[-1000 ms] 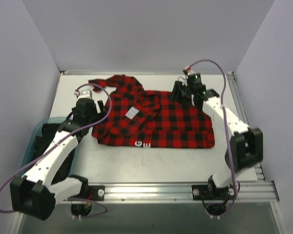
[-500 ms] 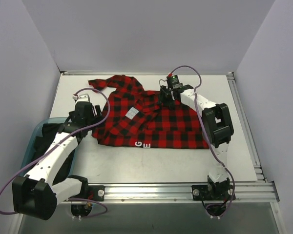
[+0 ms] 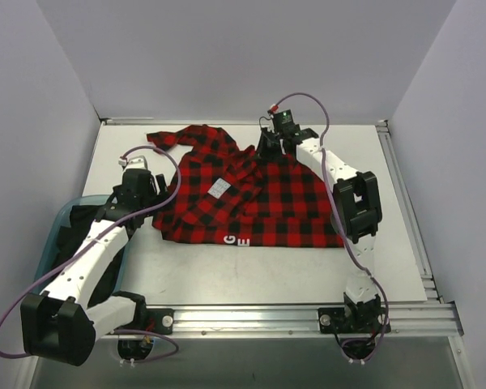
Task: Fold and stack the long sleeve shirts
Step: Fold the shirt
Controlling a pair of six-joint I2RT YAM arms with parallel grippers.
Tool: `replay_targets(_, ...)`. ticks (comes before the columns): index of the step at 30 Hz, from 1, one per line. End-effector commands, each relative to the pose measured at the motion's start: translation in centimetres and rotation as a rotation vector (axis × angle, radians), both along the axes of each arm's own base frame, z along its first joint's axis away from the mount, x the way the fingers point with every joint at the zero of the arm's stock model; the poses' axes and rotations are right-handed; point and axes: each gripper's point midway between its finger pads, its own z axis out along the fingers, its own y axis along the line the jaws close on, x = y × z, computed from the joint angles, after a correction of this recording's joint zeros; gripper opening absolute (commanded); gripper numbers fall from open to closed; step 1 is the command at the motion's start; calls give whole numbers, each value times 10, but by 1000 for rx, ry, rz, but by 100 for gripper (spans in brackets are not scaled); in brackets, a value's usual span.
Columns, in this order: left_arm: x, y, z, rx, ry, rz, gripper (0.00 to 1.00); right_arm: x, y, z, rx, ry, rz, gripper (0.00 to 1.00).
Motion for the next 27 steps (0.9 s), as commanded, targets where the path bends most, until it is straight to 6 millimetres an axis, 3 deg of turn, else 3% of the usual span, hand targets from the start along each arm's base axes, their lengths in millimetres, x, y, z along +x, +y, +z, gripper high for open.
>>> replay_targets(1, 8, -1, 14, -22, -58, -2, 95, -1, 17, 79, 83, -116, 66, 0)
replay_targets(2, 8, -1, 14, -23, -56, -3, 96, -4, 19, 96, 110, -127, 57, 0)
replay_targets(6, 8, 0, 14, -24, -58, 0, 95, -14, 25, 133, 197, -127, 39, 0)
replay_targets(13, 8, 0, 13, -26, -56, -2, 96, -53, 41, 150, 322, -18, 87, 0)
replay_targets(20, 9, -4, 12, -37, -53, -21, 96, -95, 26, 177, 306, -40, 127, 0)
replay_targets(24, 8, -4, 12, -39, -55, -25, 96, -121, 32, 193, 321, -40, 228, 0)
replay_targets(27, 8, -3, 11, -35, -53, -21, 95, -141, 40, 193, 323, -15, 307, 0)
